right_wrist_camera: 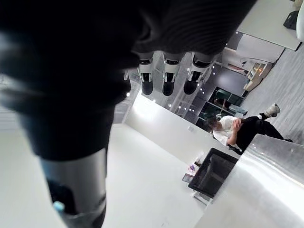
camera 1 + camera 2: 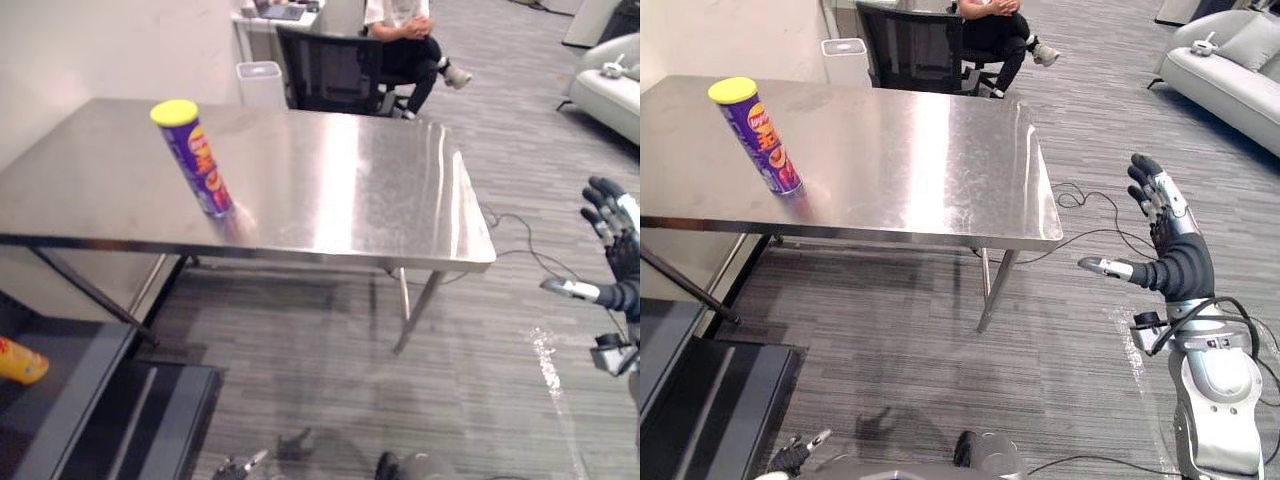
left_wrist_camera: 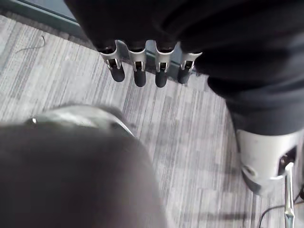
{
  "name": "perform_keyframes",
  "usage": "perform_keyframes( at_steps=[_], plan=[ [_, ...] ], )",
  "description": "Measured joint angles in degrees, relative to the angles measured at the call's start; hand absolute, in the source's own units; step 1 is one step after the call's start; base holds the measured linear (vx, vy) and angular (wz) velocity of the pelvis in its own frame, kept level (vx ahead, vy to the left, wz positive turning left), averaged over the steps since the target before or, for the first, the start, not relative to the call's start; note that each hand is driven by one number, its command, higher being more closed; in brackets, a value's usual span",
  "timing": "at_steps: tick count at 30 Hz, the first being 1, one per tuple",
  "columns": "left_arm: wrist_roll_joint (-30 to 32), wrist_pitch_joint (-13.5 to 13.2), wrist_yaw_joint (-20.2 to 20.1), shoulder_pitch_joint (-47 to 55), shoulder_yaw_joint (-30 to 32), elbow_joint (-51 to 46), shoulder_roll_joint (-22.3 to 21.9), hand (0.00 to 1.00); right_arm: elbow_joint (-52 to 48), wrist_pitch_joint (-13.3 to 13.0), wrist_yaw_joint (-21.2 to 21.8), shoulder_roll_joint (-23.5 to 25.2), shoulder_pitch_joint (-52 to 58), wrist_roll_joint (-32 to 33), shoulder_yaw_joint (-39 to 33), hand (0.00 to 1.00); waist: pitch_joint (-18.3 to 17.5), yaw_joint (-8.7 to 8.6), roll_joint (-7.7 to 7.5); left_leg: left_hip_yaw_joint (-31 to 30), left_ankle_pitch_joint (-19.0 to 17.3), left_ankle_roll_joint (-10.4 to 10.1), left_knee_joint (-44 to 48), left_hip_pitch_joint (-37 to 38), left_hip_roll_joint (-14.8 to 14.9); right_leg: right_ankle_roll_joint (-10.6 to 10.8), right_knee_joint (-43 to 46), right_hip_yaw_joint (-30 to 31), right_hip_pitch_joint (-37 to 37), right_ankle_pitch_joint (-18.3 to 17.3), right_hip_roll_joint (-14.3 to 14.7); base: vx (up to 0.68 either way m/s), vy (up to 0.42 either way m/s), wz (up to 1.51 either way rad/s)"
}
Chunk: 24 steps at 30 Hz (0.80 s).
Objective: Put the gum and the chips on the shelf.
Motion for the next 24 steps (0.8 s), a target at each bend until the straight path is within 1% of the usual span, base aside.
perform_keyframes(
  at_steps=[1, 2, 3, 5, 6, 8, 11, 12, 13, 15, 17, 18, 20, 21, 23, 24],
  plan=[
    [0.00, -0.17, 0.03, 1.28, 0.80, 0.00, -0.53, 0.00, 0.08, -0.12, -0.20, -0.57, -1.01, 0.01, 0.18, 0.00, -0.17, 0.30, 0.43, -3.41, 1.53, -0.55, -5.14, -1.06, -2.91, 0.35, -0.02, 0.90, 0.01, 0.13, 0.23, 0.08, 0.098, -0.63],
    [0.00, -0.11, 0.10, 2.01, 1.15, 0.08, -0.65, 0.00, 0.18, -0.15, -0.22, -0.55, -1.39, 0.00, 0.57, 0.00, -0.37, 1.26, 0.18, -4.95, 2.10, -1.77, -5.46, -0.46, -3.97, 0.84, -0.12, 2.26, -0.09, 0.31, 0.25, 0.16, 0.119, -0.50],
    [0.01, -0.15, 0.17, 3.35, 1.24, 0.09, -1.00, 0.00, 0.06, -0.90, -0.44, -0.86, -1.73, 0.00, 0.59, 0.00, -1.34, 1.75, 0.41, -5.57, 2.65, -2.10, -8.34, 0.23, -5.55, 3.24, -2.01, 3.57, 0.01, 2.02, 0.21, 0.15, 0.093, -0.31],
    [0.04, -0.12, 0.16, 3.31, 1.33, 0.25, -1.54, 0.00, 0.21, -1.34, -0.78, -0.81, -2.78, 0.00, 0.39, 0.00, -1.25, 1.39, 0.03, -5.59, 3.13, -1.77, -9.74, 0.24, -6.69, 3.68, -3.63, 3.88, 0.23, 3.66, -0.25, 0.14, 0.091, 0.01],
    [0.10, -0.11, 0.14, 3.18, 1.37, 0.29, -1.98, 0.00, 0.34, -1.33, -0.82, -0.54, -3.34, -0.01, 0.44, 0.00, -1.32, 1.45, -0.07, -5.52, 3.47, -1.41, -10.88, 0.57, -7.41, 4.23, -5.31, 4.13, 0.81, 4.68, -0.61, 0.12, 0.125, 0.11],
    [0.15, -0.13, 0.12, 3.17, 0.96, 0.05, -2.15, 0.00, 1.21, -1.37, -1.22, 1.14, -4.43, -0.02, 1.28, 0.00, -1.51, 1.60, -0.42, -5.44, 4.89, -0.92, -14.62, 2.62, -9.16, 4.65, -7.69, 4.89, 2.34, 5.61, -1.48, 0.14, 0.123, 0.16],
    [0.21, -0.13, 0.10, 3.13, 0.49, 0.01, -2.04, 0.00, 4.25, -1.39, -1.41, 1.84, -5.78, -0.02, 3.04, 0.00, -1.69, 1.79, -0.56, -5.37, 5.27, -0.71, -16.31, 3.43, -9.79, 5.13, -9.16, 5.12, 3.01, 6.18, -1.74, 0.09, 0.062, 0.03],
    [0.22, -0.15, -0.08, 2.69, -0.46, -0.08, -1.88, 0.00, 7.14, -1.07, -1.54, 1.93, -6.53, 0.00, 4.37, 0.00, -1.79, 2.77, -0.62, -5.29, 5.46, -0.61, -17.07, 3.37, -10.07, 5.35, -10.17, 5.18, 3.01, 6.65, -1.77, 0.04, 0.023, -0.02],
    [0.20, -0.16, -0.10, 2.58, -1.04, -0.19, -1.83, 0.00, 8.51, -0.75, -1.69, 1.93, -7.10, 0.00, 5.29, 0.00, -1.81, 3.01, -0.71, -5.25, 5.58, -0.59, -17.46, 3.37, -10.15, 5.62, -10.56, 5.21, 3.03, 6.88, -1.76, 0.04, 0.020, 0.01],
    [0.15, -0.15, -0.17, 2.51, -2.22, -0.54, -1.67, 0.00, 11.19, 0.11, -1.92, 1.84, -9.84, 0.01, 7.68, 0.00, -1.87, 3.06, -1.16, -5.47, 6.37, -0.52, -18.92, 3.49, -10.49, 5.75, -11.34, 4.97, 3.08, 7.23, -1.86, 0.03, 0.013, 0.08],
    [-1.33, -0.19, -0.10, 2.03, -4.02, -2.02, -1.15, 0.00, 15.31, 0.20, -3.91, 1.52, -16.14, -0.96, 10.39, 0.00, -1.39, 3.50, -2.07, -6.30, 7.30, -0.44, -20.34, 3.16, -10.81, 5.71, -12.48, 4.28, 3.08, 7.84, -1.83, 0.01, 0.007, 0.16],
    [-1.84, -0.21, -0.07, 1.96, -4.26, -2.52, -1.00, 0.00, 16.46, 0.16, -4.68, 1.40, -17.75, -1.85, 10.66, 0.00, -1.25, 3.85, -2.34, -6.59, 7.61, -0.42, -20.81, 3.03, -10.90, 5.80, -12.75, 3.98, 3.08, 8.02, -1.84, -0.02, 0.005, 0.23],
    [-2.12, -0.30, 0.20, 1.19, -5.63, -3.86, -0.30, 0.00, 22.39, 0.02, -8.49, 0.18, -23.99, -2.89, 12.27, 0.00, -0.88, 5.67, -3.47, -8.17, 8.26, -0.37, -21.22, 1.10, -11.12, 5.94, -14.30, 2.59, 2.72, 8.89, -1.71, -0.02, 0.007, 0.31],
    [-2.13, -0.17, 0.22, 0.91, -6.06, -3.84, -0.15, 0.00, 23.92, 0.07, -9.01, -0.23, -25.22, -2.90, 12.71, 0.00, -0.78, 6.21, -3.71, -8.65, 8.53, -0.37, -21.49, 0.78, -11.23, 6.02, -14.56, 2.22, 2.71, 8.99, -1.72, 0.00, 0.012, 0.41],
    [-2.13, -0.20, 0.25, 0.84, -7.29, -4.40, 0.49, 0.00, 28.82, 0.75, -9.73, -0.94, -30.07, -2.83, 15.12, 0.00, -0.26, 7.49, -4.66, -10.50, 9.99, -0.38, -22.80, 0.23, -11.67, 6.04, -15.25, 2.09, 2.55, 9.24, -1.74, 0.04, 0.027, 0.49],
    [-2.13, -0.20, 0.27, 0.82, -7.80, -4.45, 0.66, 0.00, 29.78, 0.84, -9.92, -0.94, -31.11, -2.82, 15.77, 0.00, -0.07, 7.92, -4.84, -11.11, 10.23, -0.41, -22.99, 0.04, -11.76, 6.04, -15.26, 2.09, 2.53, 9.25, -1.75, 0.05, 0.029, 0.45]
  ],
)
